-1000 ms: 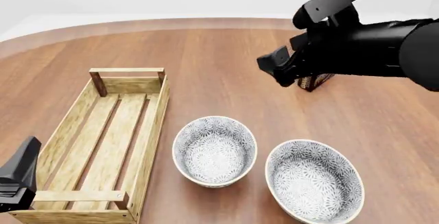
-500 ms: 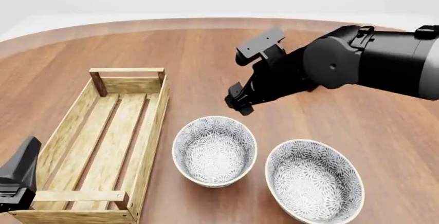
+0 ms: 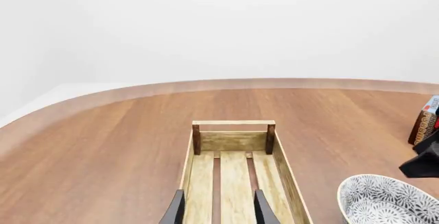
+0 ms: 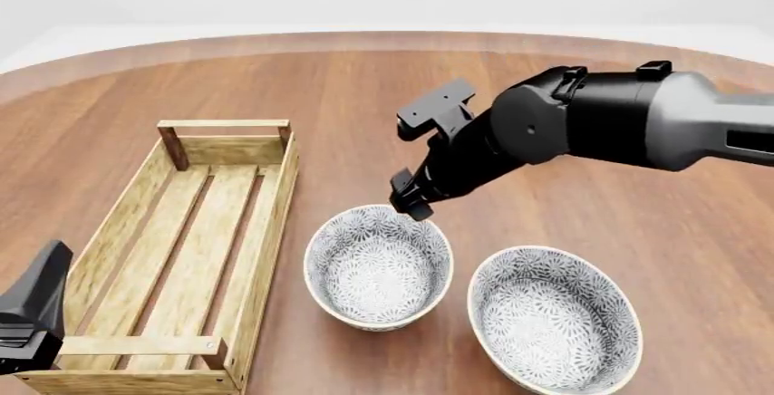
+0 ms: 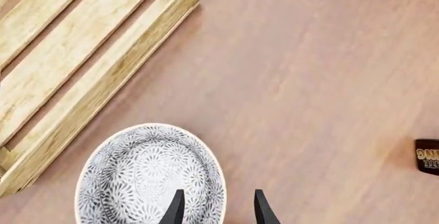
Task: Stack the left bowl on the right bowl and place them in the tray.
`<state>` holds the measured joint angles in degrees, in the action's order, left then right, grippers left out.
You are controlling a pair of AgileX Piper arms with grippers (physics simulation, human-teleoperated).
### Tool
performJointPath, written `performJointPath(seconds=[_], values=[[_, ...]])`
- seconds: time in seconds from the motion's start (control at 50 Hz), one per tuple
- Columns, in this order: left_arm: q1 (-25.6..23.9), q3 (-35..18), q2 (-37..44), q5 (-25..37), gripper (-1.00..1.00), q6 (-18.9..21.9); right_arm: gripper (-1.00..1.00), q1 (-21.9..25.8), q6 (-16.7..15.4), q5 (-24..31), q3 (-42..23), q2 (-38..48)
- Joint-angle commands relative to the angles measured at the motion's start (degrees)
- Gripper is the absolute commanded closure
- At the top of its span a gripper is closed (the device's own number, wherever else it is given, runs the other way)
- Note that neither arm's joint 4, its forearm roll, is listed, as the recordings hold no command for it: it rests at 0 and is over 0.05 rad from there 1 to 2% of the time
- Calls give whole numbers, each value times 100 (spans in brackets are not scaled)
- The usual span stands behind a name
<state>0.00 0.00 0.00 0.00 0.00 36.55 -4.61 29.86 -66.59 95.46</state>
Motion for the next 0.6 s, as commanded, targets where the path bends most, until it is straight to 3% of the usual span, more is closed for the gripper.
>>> performJointPath(seconds=[0.02,0.1,0.12,0.18,0.2,0.6], values=[[0,0,0,0,-100,0,-100,-103,-22,-83,-35,276],[0,0,0,0,-100,0,-100,-68,61,-219,29,337],[0,0,0,0,-100,0,-100,43,208,-537,260,562],[0,0,0,0,-100,0,-100,70,242,-639,345,627],[0,0,0,0,-100,0,-100,111,330,-918,545,812],[0,0,0,0,-100,0,-100,208,500,-1246,752,1036]])
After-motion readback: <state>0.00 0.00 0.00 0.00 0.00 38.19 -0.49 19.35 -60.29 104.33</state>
